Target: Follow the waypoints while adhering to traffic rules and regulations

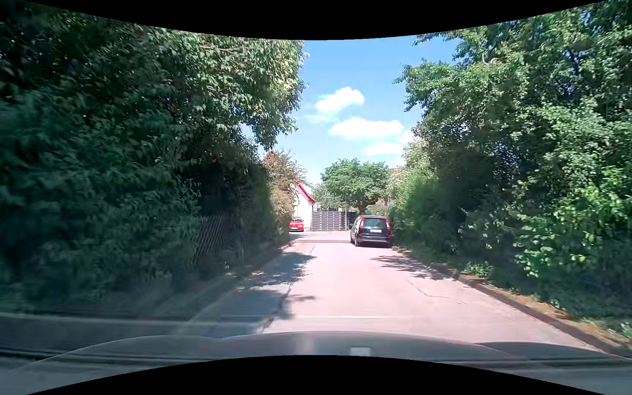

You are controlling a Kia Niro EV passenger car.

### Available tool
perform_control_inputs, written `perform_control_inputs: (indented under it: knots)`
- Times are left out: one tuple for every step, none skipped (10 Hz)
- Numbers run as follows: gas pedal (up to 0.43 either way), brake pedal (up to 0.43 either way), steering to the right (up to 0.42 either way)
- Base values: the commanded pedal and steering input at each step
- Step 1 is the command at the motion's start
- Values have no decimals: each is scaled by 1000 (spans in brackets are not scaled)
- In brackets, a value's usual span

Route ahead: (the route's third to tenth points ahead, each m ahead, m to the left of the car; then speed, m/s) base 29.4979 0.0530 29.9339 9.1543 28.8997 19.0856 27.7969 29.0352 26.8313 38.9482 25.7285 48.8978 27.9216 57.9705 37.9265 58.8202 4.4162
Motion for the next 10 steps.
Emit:
perform_control_inputs:
  knots:
    - [8, 0, 3]
    - [8, 0, -2]
    - [8, 0, -3]
    - [8, 0, -3]
    - [20, 0, -4]
    - [28, 0, -4]
    - [47, 0, -5]
    - [59, 0, -8]
    - [47, 0, -8]
    - [20, 0, -9]
